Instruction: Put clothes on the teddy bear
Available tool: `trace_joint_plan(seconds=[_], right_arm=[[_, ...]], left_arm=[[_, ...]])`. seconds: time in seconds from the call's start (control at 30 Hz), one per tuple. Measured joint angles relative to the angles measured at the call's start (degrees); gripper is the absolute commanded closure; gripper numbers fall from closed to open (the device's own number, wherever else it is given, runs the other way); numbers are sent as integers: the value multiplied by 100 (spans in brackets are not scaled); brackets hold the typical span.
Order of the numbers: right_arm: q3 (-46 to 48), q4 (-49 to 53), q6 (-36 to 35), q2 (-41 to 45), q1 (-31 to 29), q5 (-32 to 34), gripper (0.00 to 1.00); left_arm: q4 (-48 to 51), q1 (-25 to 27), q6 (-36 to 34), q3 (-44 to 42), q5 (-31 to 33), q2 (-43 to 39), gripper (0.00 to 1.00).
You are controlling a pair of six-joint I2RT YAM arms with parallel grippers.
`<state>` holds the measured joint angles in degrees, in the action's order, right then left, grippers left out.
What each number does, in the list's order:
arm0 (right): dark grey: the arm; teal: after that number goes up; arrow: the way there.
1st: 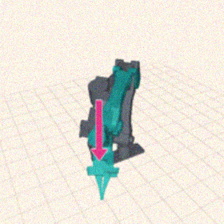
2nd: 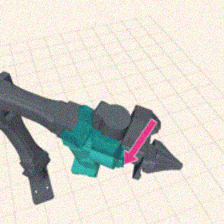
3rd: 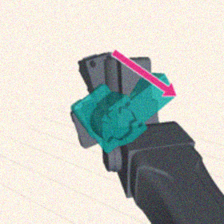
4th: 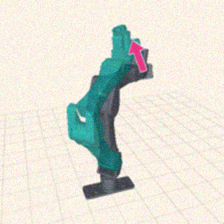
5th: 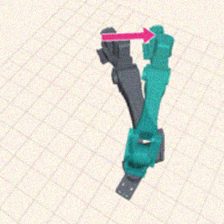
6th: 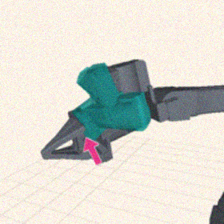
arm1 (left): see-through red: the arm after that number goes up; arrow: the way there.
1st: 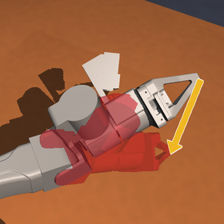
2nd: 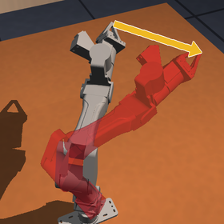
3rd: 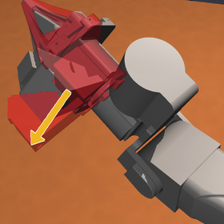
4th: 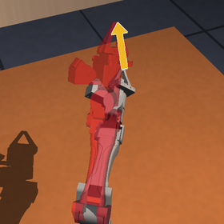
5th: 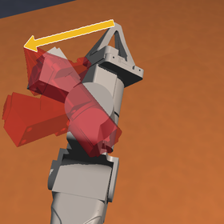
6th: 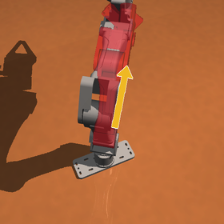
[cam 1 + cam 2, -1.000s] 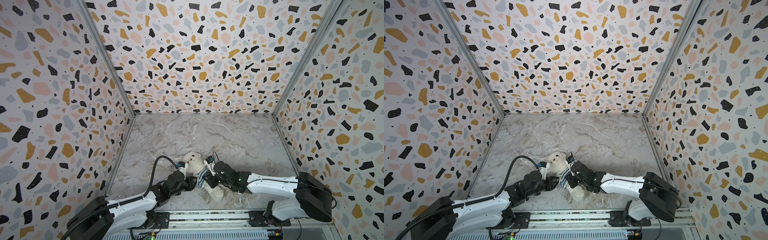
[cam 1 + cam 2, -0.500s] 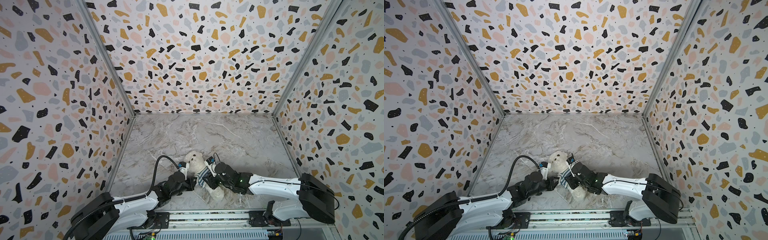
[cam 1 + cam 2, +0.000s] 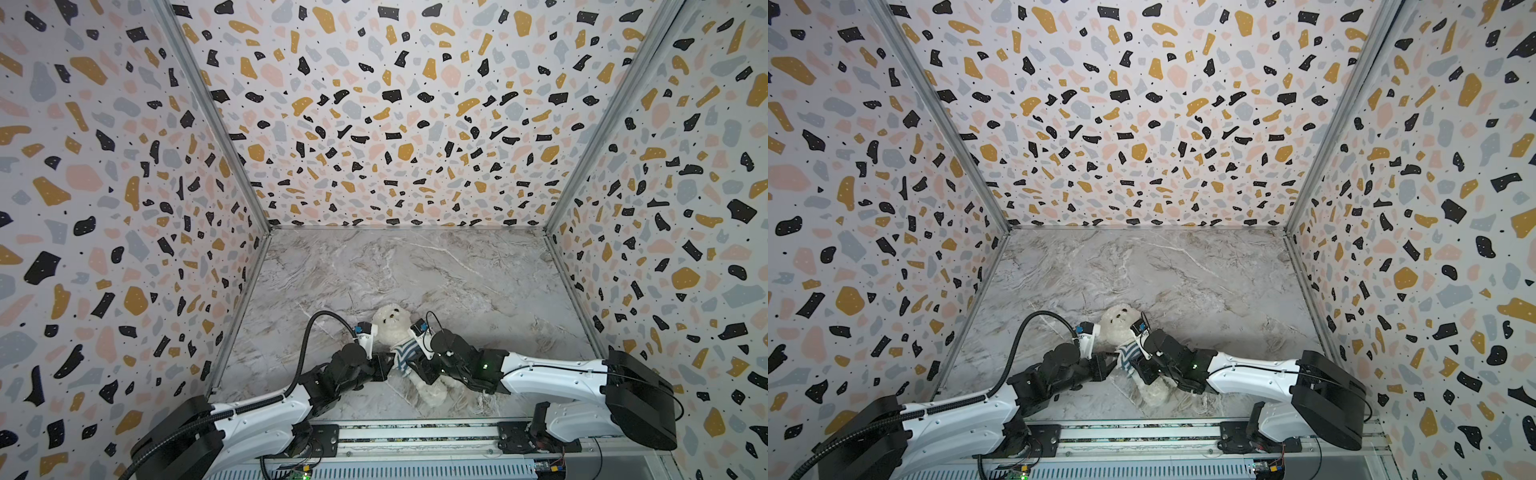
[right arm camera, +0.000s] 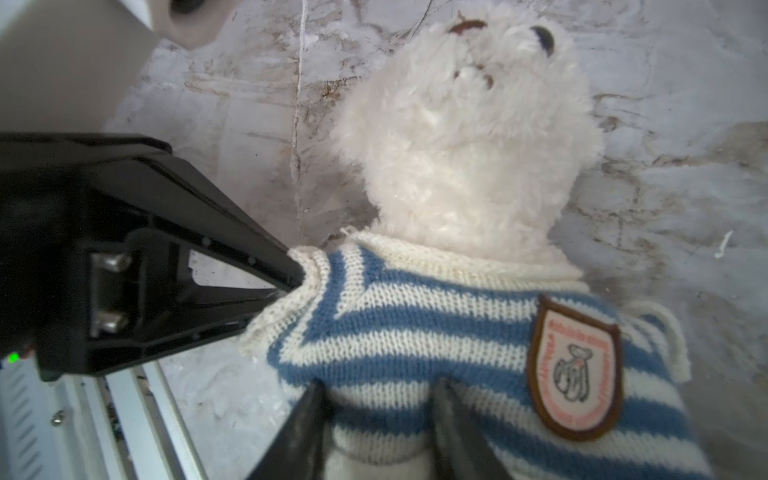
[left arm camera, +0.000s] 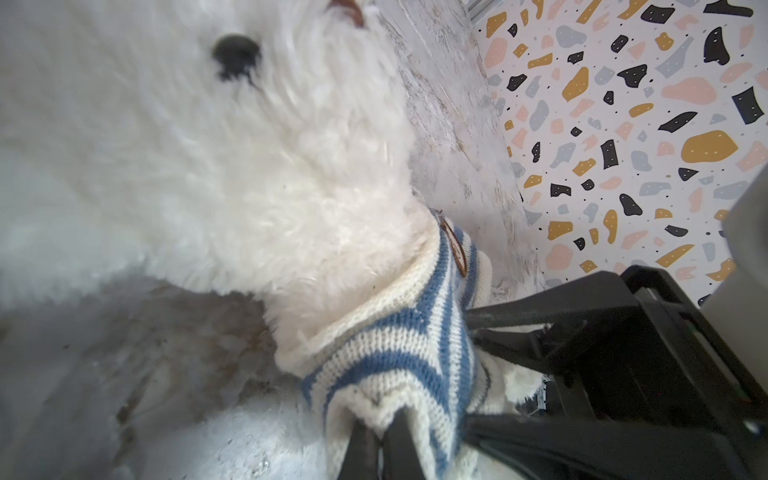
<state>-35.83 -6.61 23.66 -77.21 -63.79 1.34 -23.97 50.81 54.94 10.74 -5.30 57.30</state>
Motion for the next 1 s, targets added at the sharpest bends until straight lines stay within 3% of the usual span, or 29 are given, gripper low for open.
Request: trace_joint_plan(seconds=[0.23,0.57,1.0], right_arm=[[-17,118,72,4,42,275,100],[586,205,352,942,632,57,100],[660,175,442,984,695,-234,100]], left_arm=[[-13,7,0,0,2,37,100],[-494,72,22,-107,-101,13,100],[-1257,68,166,-861,-533,-726,100]])
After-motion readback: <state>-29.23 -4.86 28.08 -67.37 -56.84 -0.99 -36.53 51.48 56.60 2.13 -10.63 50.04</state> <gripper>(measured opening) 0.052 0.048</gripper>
